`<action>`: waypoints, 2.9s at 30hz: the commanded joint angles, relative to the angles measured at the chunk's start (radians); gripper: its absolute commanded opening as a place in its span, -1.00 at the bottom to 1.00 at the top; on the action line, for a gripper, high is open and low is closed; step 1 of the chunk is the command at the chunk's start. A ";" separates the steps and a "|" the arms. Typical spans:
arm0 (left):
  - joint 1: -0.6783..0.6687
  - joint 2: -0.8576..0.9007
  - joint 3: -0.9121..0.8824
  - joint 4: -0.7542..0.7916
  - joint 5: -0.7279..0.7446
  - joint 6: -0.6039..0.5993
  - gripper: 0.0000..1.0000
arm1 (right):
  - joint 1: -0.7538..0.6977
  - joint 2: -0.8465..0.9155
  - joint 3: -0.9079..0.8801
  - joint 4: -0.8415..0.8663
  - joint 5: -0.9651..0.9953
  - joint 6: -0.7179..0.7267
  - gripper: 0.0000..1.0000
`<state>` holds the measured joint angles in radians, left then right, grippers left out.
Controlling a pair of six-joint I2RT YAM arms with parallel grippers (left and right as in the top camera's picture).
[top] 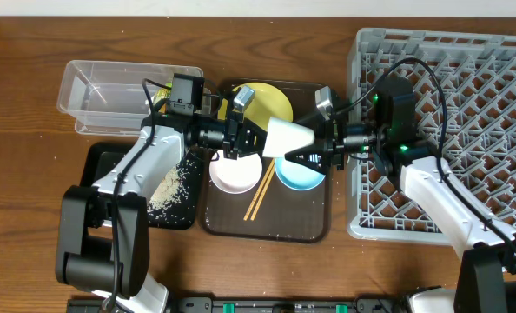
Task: Sort waste into correct bins and load items into the dishwasher rack
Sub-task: 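Hand the white cup from the left gripper to the right gripper, then carry the white cup with the right gripper into the grey rack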
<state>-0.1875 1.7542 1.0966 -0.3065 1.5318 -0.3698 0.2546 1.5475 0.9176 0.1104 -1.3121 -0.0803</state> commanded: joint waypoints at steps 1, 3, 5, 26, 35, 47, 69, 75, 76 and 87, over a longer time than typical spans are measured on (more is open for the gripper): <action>0.000 -0.003 0.014 0.003 -0.014 -0.002 -0.88 | 0.019 0.003 0.011 0.002 -0.050 -0.003 0.38; 0.000 -0.003 0.014 0.003 -0.014 -0.002 -0.88 | 0.019 0.003 0.011 0.002 -0.050 -0.003 0.35; 0.000 -0.003 0.014 0.003 -0.014 -0.002 -0.87 | 0.019 0.003 0.011 0.002 -0.050 -0.003 0.28; 0.126 -0.042 0.014 -0.272 -0.496 0.163 -0.18 | -0.018 -0.017 0.013 -0.168 0.302 0.145 -0.98; 0.203 -0.233 0.014 -0.497 -0.829 0.265 -0.13 | -0.119 -0.175 0.080 -0.382 0.528 0.180 -0.98; 0.203 -0.357 0.014 -0.510 -0.995 0.264 0.05 | -0.225 -0.244 0.375 -1.014 1.189 0.180 -0.98; 0.203 -0.356 0.014 -0.512 -0.995 0.264 0.06 | -0.602 -0.004 0.401 -1.352 1.395 0.177 -0.98; 0.203 -0.356 0.014 -0.513 -0.995 0.264 0.06 | -0.602 0.072 0.401 -1.345 1.392 0.177 -0.45; 0.203 -0.356 0.014 -0.513 -0.995 0.264 0.06 | -0.602 0.077 0.401 -1.345 1.389 0.177 -0.10; 0.203 -0.356 0.014 -0.517 -0.995 0.264 0.07 | -0.602 0.085 0.401 -1.344 1.317 0.177 0.98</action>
<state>0.0116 1.4010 1.0981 -0.8158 0.5457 -0.1253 -0.3416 1.6318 1.3006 -1.2343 0.0422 0.0971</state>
